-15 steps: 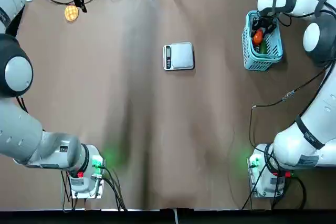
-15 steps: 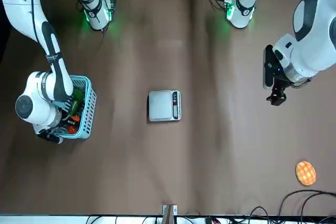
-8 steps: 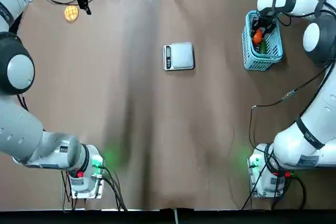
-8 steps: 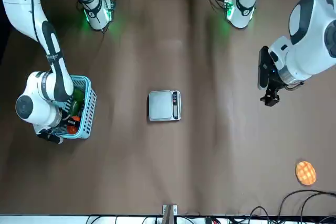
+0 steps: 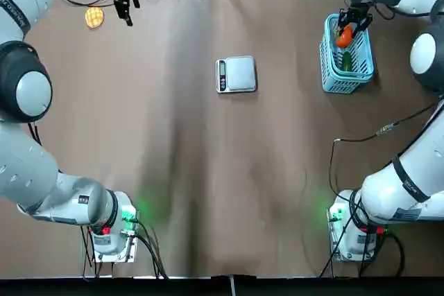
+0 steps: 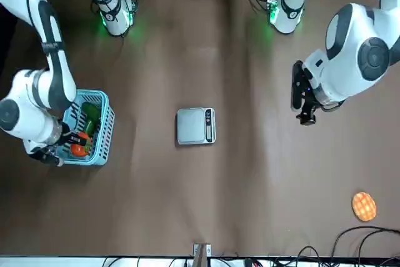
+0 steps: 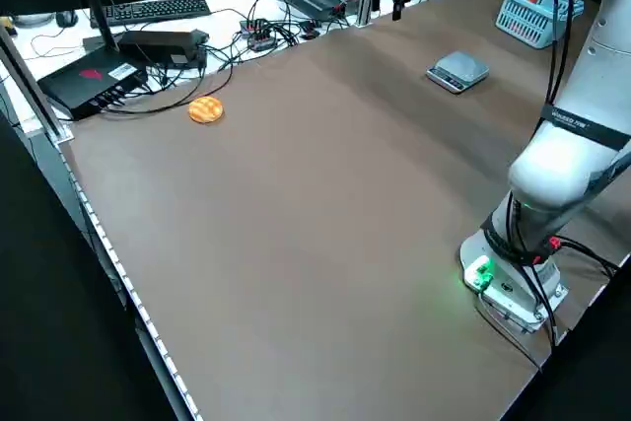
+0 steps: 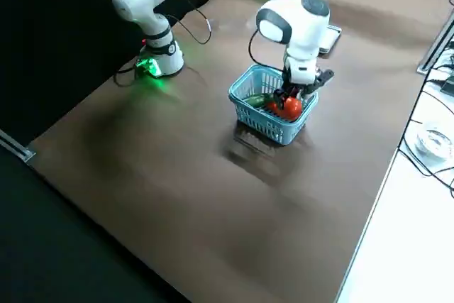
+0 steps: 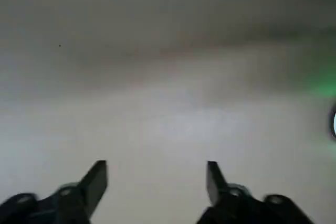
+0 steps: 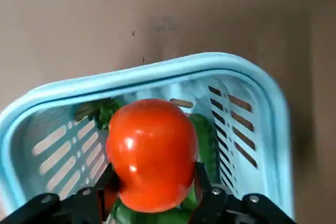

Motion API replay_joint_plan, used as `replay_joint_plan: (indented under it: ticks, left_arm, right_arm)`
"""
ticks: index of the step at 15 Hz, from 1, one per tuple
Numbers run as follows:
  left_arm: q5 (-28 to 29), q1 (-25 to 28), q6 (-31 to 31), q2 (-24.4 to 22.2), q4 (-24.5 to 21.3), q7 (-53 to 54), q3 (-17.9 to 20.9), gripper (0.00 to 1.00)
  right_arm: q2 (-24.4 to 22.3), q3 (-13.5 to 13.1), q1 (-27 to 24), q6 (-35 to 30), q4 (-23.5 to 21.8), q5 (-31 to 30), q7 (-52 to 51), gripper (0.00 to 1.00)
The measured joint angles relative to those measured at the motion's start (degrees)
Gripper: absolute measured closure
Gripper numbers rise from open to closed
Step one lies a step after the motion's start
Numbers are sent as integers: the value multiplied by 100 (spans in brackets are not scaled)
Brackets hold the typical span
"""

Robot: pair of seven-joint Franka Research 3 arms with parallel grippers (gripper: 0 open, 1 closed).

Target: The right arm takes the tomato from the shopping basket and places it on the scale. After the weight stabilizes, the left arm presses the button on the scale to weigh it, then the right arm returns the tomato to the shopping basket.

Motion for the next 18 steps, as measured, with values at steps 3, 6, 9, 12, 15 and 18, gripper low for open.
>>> replay_joint_plan:
  ticks: [3,6,9,12,15,18]
  left_arm:
    - [0,-167,1,29,1,-470,-3,24]
    - [0,-245,2,47,4,-888,-4,46]
    - [0,-327,24,109,6,-1116,-6,61]
    - [0,-500,135,268,7,-1371,-10,90]
    - [2,-823,324,482,11,-1511,-11,99]
    - [3,-1114,666,712,66,-1875,-12,99]
  right_arm:
    - [-416,37,52,-359,24,-1,-38,38]
    - [-827,100,567,-454,30,-1,-207,38]
    - [-889,136,1114,-428,51,20,-235,38]
    - [-870,214,1701,-347,101,350,-236,38]
    - [-616,286,2191,130,97,1451,-288,38]
    - [-169,321,2596,531,95,2402,-529,38]
